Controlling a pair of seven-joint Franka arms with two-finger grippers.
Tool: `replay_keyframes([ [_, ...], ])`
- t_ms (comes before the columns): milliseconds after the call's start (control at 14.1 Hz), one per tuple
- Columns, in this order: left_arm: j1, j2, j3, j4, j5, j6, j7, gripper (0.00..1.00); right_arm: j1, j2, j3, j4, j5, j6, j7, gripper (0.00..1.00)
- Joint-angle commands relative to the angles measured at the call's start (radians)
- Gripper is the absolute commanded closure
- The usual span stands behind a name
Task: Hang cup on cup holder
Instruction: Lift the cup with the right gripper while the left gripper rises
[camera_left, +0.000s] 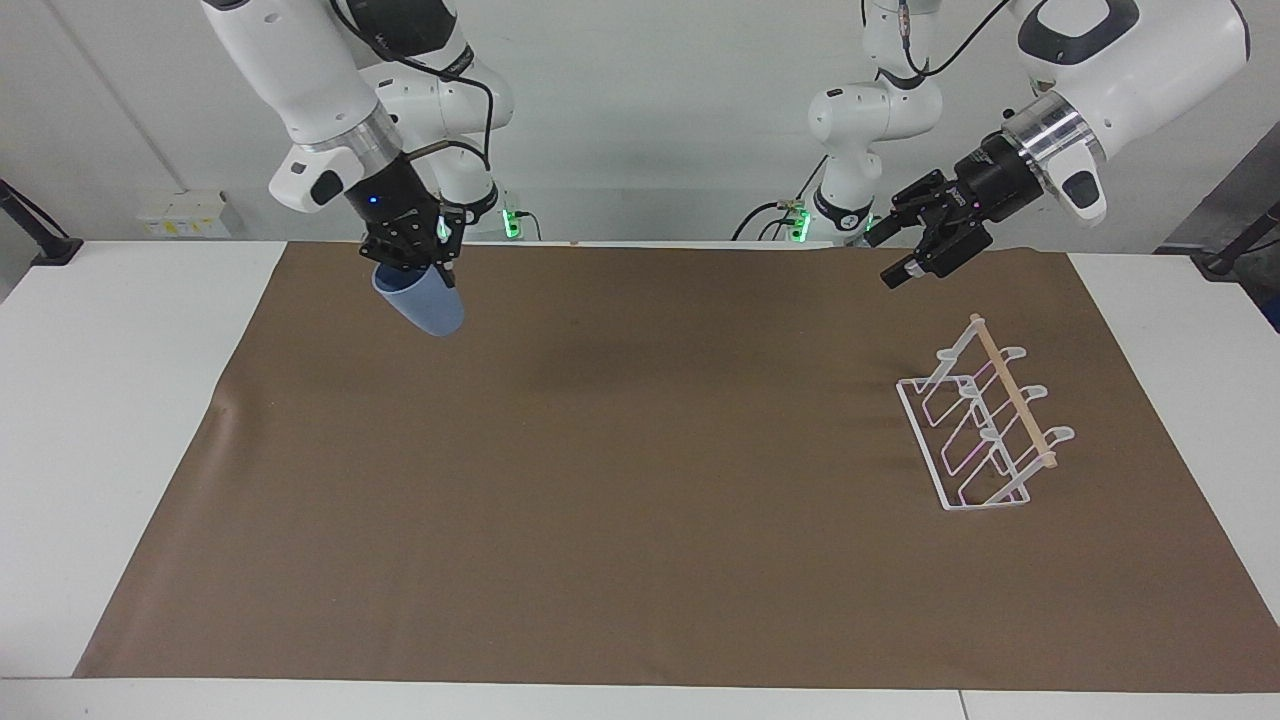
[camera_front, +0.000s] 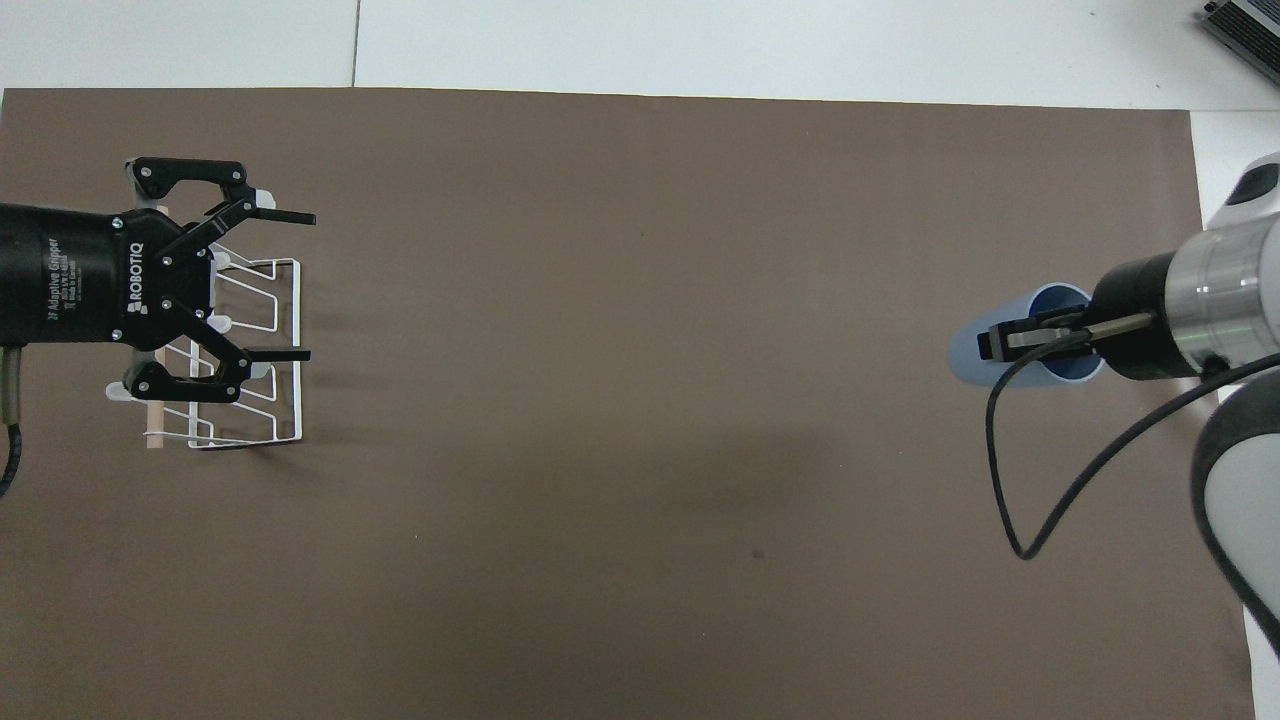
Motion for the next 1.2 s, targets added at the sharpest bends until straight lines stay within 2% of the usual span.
replay_keyframes([
  [0,-0.012,-0.035,0.002,-0.040,-0.032,0.001,-0.036,0.00,0.078,-0.029,0.004,-0.027,0.044,0.026,0.119,1.00],
  [283,-0.049,-0.036,-0.006,-0.043,-0.051,0.043,-0.099,0.00,0.158,-0.036,0.004,-0.027,0.135,0.039,0.212,1.00],
  [567,-0.069,-0.046,-0.009,-0.055,-0.047,0.009,-0.143,0.00,0.230,-0.036,0.020,-0.027,0.204,0.097,0.317,1.00],
  [779,-0.099,-0.056,-0.009,-0.069,-0.035,-0.031,-0.194,0.00,0.240,-0.036,0.076,-0.027,0.243,0.174,0.397,1.00],
  [1134,-0.119,-0.072,-0.009,-0.093,-0.012,-0.042,-0.266,0.00,0.244,-0.035,0.118,-0.027,0.379,0.314,0.463,1.00],
])
